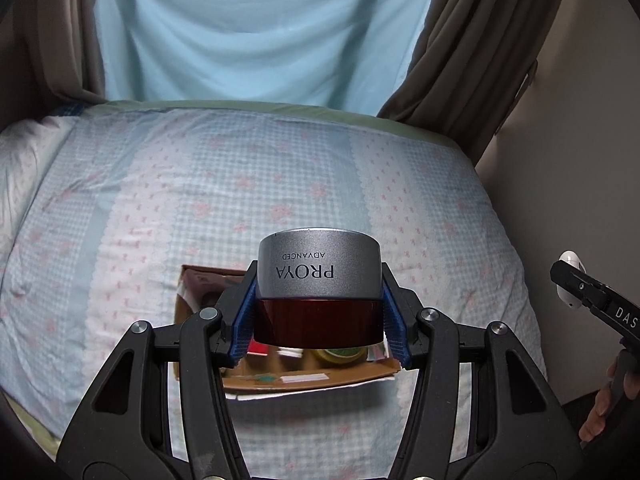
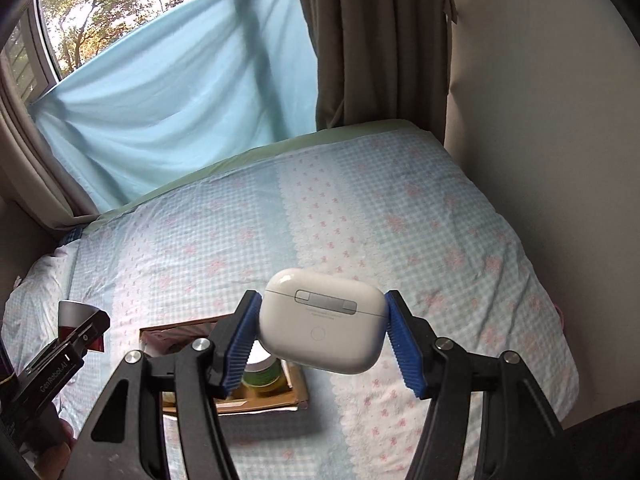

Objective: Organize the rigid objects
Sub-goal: 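Carry the PROYA jar and earbud case into the cardboard box and release both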

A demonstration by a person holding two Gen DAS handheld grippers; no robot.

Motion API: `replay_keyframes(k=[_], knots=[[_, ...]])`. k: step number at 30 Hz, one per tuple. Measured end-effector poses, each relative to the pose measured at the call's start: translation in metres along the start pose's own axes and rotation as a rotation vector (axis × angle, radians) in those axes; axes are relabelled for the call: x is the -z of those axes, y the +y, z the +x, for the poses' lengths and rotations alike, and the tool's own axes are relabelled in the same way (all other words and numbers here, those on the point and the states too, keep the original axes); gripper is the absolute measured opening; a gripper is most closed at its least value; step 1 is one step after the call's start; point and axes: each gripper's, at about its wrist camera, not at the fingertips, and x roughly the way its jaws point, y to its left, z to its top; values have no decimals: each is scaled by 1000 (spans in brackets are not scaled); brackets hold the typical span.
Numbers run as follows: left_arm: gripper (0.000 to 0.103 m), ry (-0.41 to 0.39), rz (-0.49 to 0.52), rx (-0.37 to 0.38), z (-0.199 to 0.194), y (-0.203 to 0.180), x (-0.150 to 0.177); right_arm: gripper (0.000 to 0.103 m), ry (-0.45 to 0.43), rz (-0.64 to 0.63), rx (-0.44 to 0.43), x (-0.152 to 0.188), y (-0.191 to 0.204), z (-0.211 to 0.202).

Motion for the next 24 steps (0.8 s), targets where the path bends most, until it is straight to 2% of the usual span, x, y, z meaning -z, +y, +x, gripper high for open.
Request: replay_keyframes(k=[6, 11, 21, 24], knots=[[50, 69, 42, -4, 5, 50, 11, 58, 103, -75, -94, 31, 63, 27], [50, 147, 4, 10, 34, 80, 23, 58, 203, -196, -142, 55, 104, 64], [50, 318, 45, -19, 118, 96, 35, 58, 415, -379, -204, 90, 150, 152], [50, 374, 58, -21, 147, 97, 36, 58, 478, -386, -212, 100, 154, 180]])
